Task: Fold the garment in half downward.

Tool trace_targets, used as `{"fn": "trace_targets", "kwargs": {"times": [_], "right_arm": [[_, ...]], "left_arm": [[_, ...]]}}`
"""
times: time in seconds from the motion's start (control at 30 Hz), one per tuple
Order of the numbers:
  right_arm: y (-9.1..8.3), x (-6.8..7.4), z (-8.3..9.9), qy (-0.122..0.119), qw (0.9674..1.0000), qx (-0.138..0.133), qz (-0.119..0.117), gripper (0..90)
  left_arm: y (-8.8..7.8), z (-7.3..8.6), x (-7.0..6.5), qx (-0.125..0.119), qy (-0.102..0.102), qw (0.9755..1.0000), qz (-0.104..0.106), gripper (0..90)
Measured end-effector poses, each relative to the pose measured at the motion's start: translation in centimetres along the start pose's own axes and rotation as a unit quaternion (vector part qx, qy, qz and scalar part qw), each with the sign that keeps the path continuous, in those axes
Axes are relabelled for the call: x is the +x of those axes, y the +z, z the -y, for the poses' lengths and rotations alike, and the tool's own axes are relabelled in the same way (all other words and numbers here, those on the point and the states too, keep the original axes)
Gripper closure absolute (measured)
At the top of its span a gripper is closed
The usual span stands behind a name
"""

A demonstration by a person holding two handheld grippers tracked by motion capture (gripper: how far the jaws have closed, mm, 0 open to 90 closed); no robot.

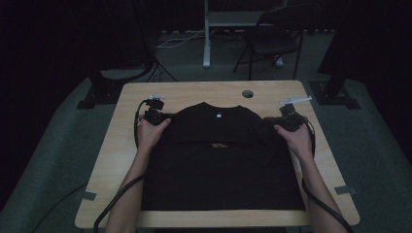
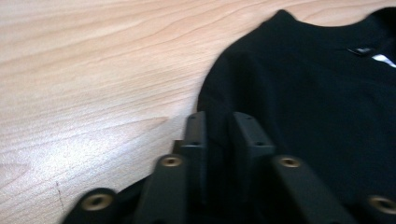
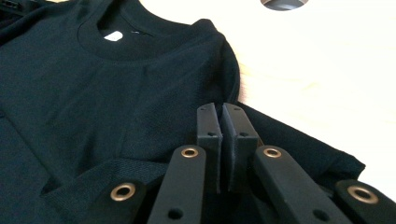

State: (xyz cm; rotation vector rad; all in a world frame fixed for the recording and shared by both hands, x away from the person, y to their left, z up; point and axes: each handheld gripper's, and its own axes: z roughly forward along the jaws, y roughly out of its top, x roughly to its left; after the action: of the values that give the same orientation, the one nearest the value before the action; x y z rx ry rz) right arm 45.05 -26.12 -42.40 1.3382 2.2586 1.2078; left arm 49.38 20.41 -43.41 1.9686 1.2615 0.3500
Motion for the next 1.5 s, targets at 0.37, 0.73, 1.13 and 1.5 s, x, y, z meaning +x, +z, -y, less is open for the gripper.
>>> {"fn": "trace_targets", "kwargs": {"times": [0.37, 0.73, 1.13, 1.5], "right_arm": [[-1.7, 0.5, -0.1, -0.018, 0.9997, -0.019, -0.003, 86.4], [-4.9, 1.7, 0.6, -0.057, 0.9979, -0.031, -0.002, 86.5], [-8.3, 3.4, 3.3, -0.098, 0.9946, -0.028, -0.016, 86.5], [-10.1, 5.0, 6.6, -0.119, 0.9921, -0.009, -0.04, 86.6]], "left_arm": [[-4.7, 0.5, -1.4, -0.052, 0.03, 0.9972, 0.044, 85.0], [-9.9, 4.0, -2.1, -0.073, 0.057, 0.9936, 0.064, 85.1], [-13.5, 7.6, -2.8, -0.074, 0.066, 0.9915, 0.084, 85.1], [-14.4, 11.0, -3.6, -0.026, 0.076, 0.9922, 0.095, 84.8]]}}
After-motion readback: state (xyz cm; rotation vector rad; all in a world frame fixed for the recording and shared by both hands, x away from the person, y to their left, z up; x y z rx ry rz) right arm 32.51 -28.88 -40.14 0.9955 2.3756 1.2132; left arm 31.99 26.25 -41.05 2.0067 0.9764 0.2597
